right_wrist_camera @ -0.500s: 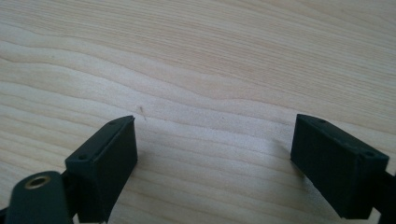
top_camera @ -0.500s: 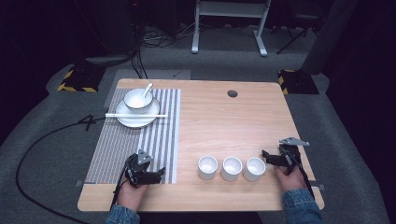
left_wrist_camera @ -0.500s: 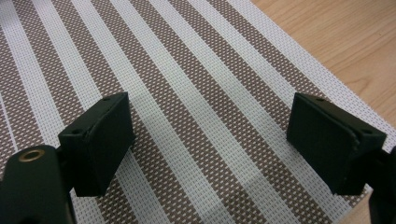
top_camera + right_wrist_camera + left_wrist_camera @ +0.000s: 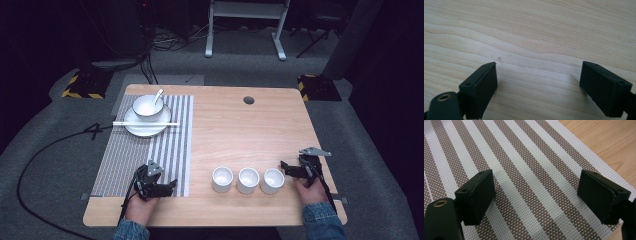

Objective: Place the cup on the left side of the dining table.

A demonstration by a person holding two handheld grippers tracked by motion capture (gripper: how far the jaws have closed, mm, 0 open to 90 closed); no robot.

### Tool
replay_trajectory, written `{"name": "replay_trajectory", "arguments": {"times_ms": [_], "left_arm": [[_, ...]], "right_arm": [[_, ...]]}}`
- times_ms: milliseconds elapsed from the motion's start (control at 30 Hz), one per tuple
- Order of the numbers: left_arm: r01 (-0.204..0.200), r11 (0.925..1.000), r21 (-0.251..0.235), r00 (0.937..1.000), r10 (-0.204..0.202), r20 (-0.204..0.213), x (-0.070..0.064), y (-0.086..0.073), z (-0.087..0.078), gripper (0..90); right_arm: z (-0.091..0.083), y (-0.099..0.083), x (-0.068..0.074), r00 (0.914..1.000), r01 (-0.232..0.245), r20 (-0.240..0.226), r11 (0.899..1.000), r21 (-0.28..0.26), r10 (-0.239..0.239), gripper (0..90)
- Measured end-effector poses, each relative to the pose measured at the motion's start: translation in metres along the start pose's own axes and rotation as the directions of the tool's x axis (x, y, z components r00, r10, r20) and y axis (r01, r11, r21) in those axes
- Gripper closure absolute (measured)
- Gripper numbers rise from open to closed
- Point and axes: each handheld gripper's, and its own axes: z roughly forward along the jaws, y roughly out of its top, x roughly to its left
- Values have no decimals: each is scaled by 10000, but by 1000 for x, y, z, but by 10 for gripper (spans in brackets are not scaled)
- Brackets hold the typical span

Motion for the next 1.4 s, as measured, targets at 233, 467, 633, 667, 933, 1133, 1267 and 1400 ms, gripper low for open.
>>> {"name": "replay_trajectory", "arguments": {"times_ms": [233, 467, 633, 667, 933, 1133, 1267, 1400], "left_arm": [[80, 10000, -58, 9999, -80, 94, 1, 0, 0, 157], [147, 9997, -173, 9981, -137, 593, -1, 10, -11, 186], [72, 9923, -1237, 9952, 50, 981, -14, 19, -23, 184], [29, 9907, -1359, 9944, 114, 1050, -17, 21, -24, 185], [-522, 9851, -1639, 9869, 760, 1421, -38, 33, -35, 184], [-628, 9801, -1885, 9808, 956, 1702, -48, 39, -40, 184], [-562, 9770, -2057, 9766, 966, 1919, -52, 42, -40, 184], [-649, 9749, -2131, 9727, 1095, 2046, -59, 47, -39, 184]], "right_arm": [[0, 0, 0, 10000, 1, 0, 10000, 2, -1, 145], [0, 0, 0, 10000, 1, -1, 10000, 1, -1, 145], [0, 0, 0, 10000, 0, -1, 10000, 1, 0, 145], [0, 0, 0, 10000, 1, -1, 10000, 0, -1, 145], [0, 0, 0, 10000, 2, -2, 10000, 1, -2, 145], [0, 0, 0, 10000, 1, -2, 10000, 1, -1, 145], [0, 0, 0, 10000, -1, 4, 10000, -5, 1, 145], [0, 0, 0, 10000, -1, 0, 10000, -1, 1, 145]]}}
